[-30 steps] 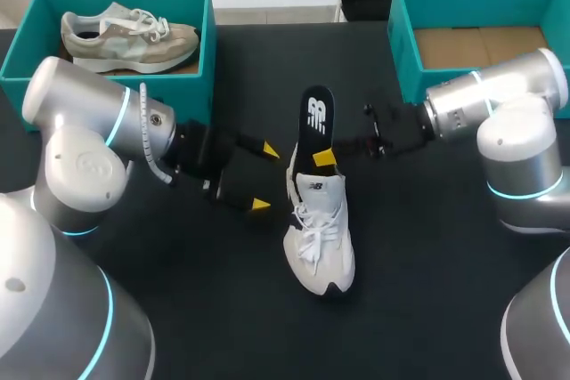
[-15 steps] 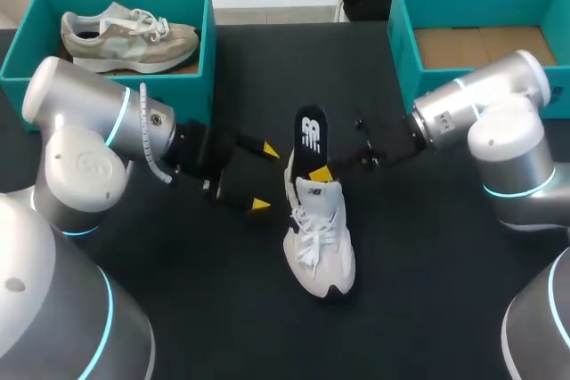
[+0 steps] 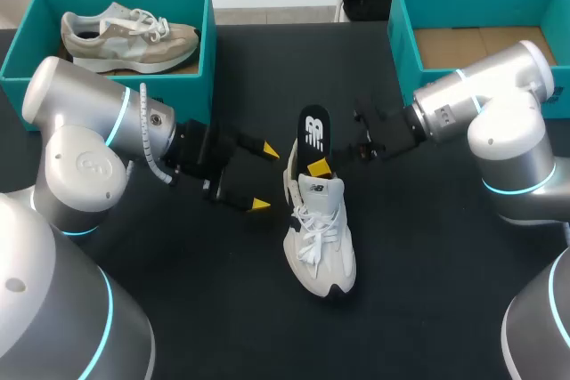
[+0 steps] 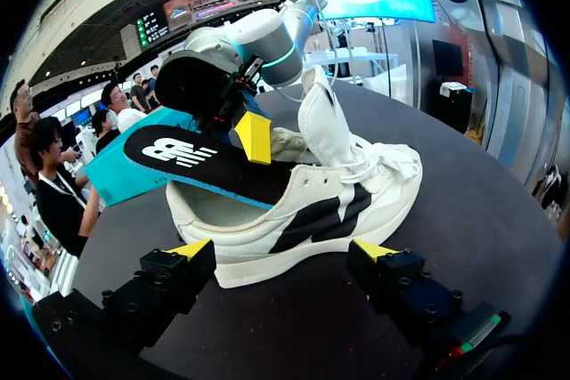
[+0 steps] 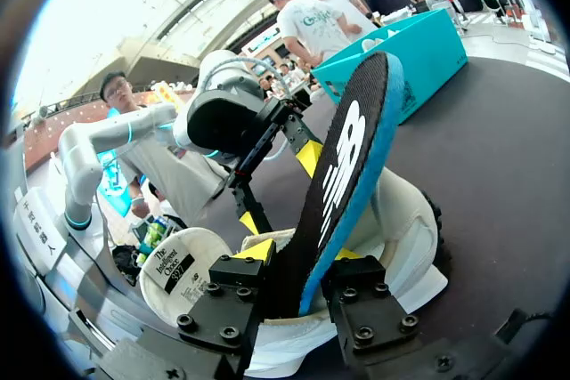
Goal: Take the shoe out of the shoebox, open the shoe tongue, remove and reinsert the insole, then place the shoe into the shoebox
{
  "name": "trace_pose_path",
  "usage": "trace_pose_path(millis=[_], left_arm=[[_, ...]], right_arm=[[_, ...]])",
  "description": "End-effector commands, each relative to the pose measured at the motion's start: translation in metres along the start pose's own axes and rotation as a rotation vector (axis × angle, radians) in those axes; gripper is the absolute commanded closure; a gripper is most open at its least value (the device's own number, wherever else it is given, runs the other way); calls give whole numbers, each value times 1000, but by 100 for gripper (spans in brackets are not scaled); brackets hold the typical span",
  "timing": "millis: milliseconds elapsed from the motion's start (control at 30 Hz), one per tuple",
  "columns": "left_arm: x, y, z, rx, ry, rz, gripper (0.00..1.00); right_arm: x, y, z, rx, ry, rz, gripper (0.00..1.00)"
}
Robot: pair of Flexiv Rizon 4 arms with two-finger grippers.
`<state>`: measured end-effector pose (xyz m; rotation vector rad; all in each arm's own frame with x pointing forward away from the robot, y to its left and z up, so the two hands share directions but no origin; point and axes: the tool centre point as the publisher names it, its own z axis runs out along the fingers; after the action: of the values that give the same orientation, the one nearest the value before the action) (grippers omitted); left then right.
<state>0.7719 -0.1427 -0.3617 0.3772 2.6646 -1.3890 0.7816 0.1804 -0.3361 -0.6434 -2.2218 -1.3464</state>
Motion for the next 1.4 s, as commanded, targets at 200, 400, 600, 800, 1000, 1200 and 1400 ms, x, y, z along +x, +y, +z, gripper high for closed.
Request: trace_pose_path(millis=[200, 400, 600, 800, 1000, 1200, 1400], left_arm=[[0, 0, 0, -1, 2, 0, 0], [0, 0, 0, -1, 2, 0, 0], [0, 0, 0, -1, 2, 0, 0], [0, 0, 0, -1, 2, 0, 0], [0, 0, 0, -1, 2, 0, 0], [0, 0, 0, -1, 2, 0, 0], [0, 0, 0, -1, 2, 0, 0]], right_arm=[[-15, 16, 0, 38, 42, -7, 99], [-8, -3, 9, 52, 77, 58, 100], [2, -19, 21, 81, 124, 132, 100], [5, -12, 16, 83, 103, 132, 76], [-2, 7, 4, 98, 73, 89, 65], [-11, 17, 1, 103, 68, 64, 77], [-15, 10, 9, 118, 115, 104, 100]])
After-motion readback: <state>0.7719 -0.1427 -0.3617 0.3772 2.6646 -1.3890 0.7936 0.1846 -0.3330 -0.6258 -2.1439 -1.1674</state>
